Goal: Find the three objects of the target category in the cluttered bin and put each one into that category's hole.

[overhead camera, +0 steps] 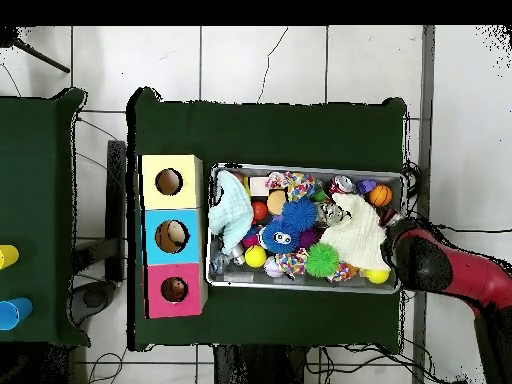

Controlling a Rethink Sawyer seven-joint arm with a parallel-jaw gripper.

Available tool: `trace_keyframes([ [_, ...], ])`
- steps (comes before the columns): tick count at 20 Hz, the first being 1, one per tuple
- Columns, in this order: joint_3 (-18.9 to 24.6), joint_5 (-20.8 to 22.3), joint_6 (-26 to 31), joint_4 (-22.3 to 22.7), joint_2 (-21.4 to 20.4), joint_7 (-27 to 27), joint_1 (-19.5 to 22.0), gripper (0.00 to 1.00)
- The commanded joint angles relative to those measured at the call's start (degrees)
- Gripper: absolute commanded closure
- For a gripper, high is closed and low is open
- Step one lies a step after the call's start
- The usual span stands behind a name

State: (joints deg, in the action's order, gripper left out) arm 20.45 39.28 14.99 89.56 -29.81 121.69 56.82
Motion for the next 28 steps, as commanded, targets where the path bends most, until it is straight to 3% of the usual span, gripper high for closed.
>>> trace_keyframes([
  [1,2.1,5.8,6.3,4.4,4.9,-11.8,-1.7,0.00],
  [8,-7.0,10.4,4.5,3.0,-1.8,-4.4,-11.1,0.00],
  [21,-2.9,5.7,5.7,10.2,-4.5,-5.1,-8.2,0.00],
  [28,-3.7,4.4,8.7,8.4,2.3,-4.1,-7.2,0.00],
])
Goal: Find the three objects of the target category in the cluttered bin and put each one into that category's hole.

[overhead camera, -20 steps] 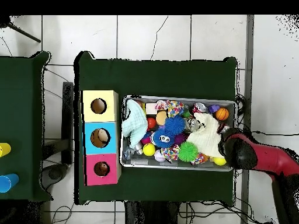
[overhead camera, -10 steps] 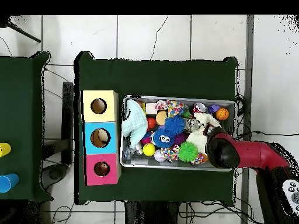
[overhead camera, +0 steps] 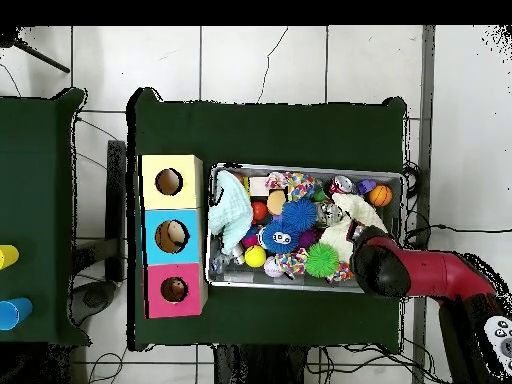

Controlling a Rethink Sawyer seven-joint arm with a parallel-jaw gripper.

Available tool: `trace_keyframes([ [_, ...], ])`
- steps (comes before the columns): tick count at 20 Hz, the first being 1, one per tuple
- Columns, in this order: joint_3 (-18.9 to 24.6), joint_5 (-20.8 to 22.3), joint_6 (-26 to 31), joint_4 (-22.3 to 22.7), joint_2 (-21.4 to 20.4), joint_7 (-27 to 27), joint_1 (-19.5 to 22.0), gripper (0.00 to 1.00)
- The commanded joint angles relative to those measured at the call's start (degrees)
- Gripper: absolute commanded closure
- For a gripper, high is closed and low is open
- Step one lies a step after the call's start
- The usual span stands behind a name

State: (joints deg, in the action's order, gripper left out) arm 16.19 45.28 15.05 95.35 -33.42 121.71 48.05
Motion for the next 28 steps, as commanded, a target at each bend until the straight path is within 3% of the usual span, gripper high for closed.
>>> trace_keyframes([
  [1,0.9,-1.8,9.0,2.5,6.8,-4.7,2.1,0.00],
  [6,3.8,-2.2,10.3,1.7,12.5,-9.0,5.9,0.00],
  [15,2.8,0.9,6.8,-3.1,18.2,-7.4,5.6,0.00],
  [16,2.6,1.5,6.3,-3.3,18.3,-7.3,5.4,1.00],
  [23,1.2,2.2,4.8,-3.6,17.3,-5.3,3.8,1.00],
  [25,-1.7,2.3,2.8,-2.9,15.1,-0.7,0.7,1.00],
  [28,-3.1,0.6,4.0,0.9,9.1,1.2,-1.8,1.00],
])
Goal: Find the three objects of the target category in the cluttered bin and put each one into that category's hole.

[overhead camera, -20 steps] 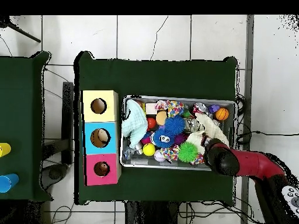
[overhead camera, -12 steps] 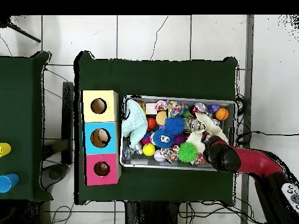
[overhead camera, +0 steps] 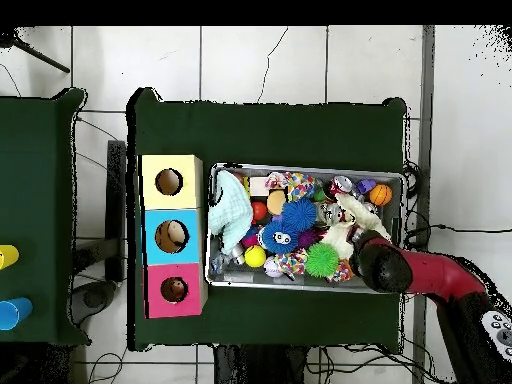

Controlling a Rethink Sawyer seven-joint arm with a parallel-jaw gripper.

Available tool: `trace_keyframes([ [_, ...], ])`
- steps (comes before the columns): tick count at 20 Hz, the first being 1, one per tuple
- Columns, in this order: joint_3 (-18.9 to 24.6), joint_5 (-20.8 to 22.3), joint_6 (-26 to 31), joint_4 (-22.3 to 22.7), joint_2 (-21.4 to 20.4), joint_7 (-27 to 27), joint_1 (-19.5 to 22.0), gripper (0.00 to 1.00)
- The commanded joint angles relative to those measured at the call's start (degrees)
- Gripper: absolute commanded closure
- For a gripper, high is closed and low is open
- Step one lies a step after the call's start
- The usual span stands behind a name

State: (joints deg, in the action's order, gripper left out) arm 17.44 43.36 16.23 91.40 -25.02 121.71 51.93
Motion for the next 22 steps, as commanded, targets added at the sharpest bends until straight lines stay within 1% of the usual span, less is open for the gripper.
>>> trace_keyframes([
  [1,-4.5,2.0,3.3,5.9,-1.4,1.1,-6.2,1.00],
  [2,-5.2,1.0,5.4,7.4,-5.2,1.1,-7.6,1.00],
  [4,-6.0,-0.5,7.6,8.8,-9.5,1.1,-9.5,1.00],
  [7,-6.3,-2.4,9.0,9.4,-11.6,0.8,-10.5,1.00],
  [8,-6.4,-2.7,8.3,9.7,-11.9,1.4,-10.7,1.00],
  [11,-6.3,-3.2,7.0,9.5,-11.5,1.7,-11.1,1.00],
  [12,-5.9,-3.7,6.9,8.5,-11.1,1.9,-11.3,1.00],
  [14,-5.5,-4.6,6.6,7.9,-10.6,2.3,-11.6,1.00],
  [17,-5.0,-5.6,5.5,7.8,-10.0,3.3,-12.3,1.00],
  [18,-4.6,-6.3,4.9,7.4,-9.1,3.9,-12.8,1.00],
  [22,-6.2,-8.0,2.9,6.9,-7.6,7.3,-16.0,1.00],
])
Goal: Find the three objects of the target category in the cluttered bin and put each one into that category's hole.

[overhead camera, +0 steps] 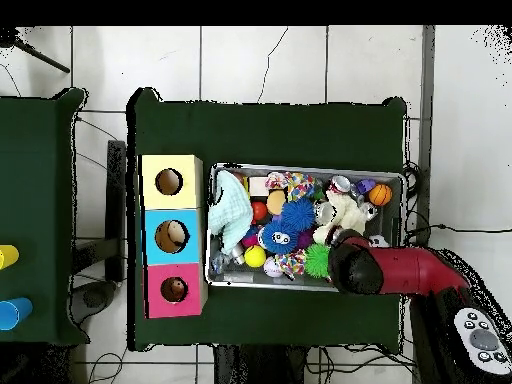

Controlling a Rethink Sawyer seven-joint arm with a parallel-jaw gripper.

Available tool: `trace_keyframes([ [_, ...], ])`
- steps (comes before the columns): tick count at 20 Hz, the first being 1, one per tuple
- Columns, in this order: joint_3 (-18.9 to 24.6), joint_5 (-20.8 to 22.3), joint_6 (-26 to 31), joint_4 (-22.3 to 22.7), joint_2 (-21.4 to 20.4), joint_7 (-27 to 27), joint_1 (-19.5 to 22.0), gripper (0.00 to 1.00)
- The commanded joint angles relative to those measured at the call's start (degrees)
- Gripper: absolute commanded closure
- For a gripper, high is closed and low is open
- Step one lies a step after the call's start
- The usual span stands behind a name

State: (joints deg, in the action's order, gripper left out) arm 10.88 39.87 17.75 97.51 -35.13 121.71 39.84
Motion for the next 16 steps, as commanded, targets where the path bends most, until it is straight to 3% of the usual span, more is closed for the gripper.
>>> trace_keyframes([
  [1,0.0,-4.8,1.0,0.7,2.6,7.8,-4.5,1.00],
  [11,-1.5,-11.8,3.2,2.5,0.8,9.5,-8.7,1.00],
  [16,-5.4,-14.5,5.2,2.2,-0.7,10.6,-13.6,1.00],
])
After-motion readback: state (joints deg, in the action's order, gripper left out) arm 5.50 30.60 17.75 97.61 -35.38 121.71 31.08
